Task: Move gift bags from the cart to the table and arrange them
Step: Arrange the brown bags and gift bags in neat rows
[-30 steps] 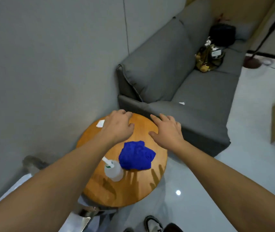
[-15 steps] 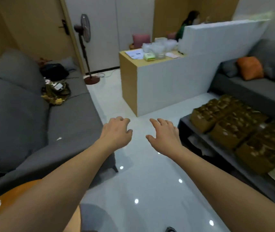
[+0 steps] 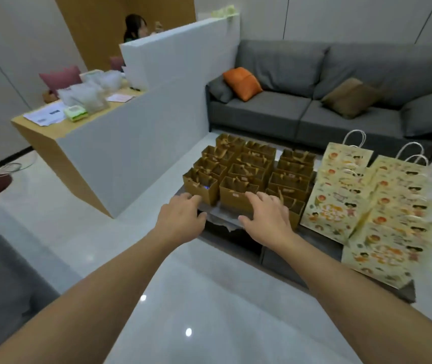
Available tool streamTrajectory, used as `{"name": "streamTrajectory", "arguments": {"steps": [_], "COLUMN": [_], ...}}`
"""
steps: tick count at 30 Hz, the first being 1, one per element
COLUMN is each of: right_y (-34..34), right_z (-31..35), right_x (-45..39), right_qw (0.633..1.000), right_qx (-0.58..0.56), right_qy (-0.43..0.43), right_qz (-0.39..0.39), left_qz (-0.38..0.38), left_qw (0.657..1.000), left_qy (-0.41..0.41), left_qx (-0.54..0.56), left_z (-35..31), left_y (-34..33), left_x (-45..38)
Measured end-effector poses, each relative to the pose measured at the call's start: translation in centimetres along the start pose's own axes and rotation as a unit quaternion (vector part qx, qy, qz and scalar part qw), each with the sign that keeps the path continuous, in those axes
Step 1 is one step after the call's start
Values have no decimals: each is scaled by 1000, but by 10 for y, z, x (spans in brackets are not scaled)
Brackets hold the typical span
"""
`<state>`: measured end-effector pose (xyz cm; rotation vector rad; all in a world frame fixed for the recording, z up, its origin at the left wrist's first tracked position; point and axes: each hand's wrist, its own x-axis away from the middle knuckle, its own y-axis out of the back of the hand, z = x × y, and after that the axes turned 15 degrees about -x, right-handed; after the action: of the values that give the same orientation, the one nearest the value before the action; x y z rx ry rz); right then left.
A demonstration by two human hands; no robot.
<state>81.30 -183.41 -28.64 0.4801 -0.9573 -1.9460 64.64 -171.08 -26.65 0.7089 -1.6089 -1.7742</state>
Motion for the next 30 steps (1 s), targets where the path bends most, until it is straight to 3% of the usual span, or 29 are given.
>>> {"name": "streamTrajectory", "arguments": {"steps": [7,16,24,30], "right_y": [-8,-81,-136,-152], "right_z": [-24,2,14,0], "right_x": [-56,-177,-257,-270], "right_qw": [999,997,982,965], "right_qx": [-16,1,-22,-51], "right_qy": [-36,-74,-187,-258], "right_qz": [-4,-7,-19,-21], "left_qz": [-10,2,49,81], "left_qw": [999,995,988,978], "left_qy": [-9,-10,-91,-122], "left_qx": [51,96,115,146], "left_z": [-8,74,138,153], "left_y": [-20,-87,-125,-151], "left_x": [-67,-165,-285,-332]}}
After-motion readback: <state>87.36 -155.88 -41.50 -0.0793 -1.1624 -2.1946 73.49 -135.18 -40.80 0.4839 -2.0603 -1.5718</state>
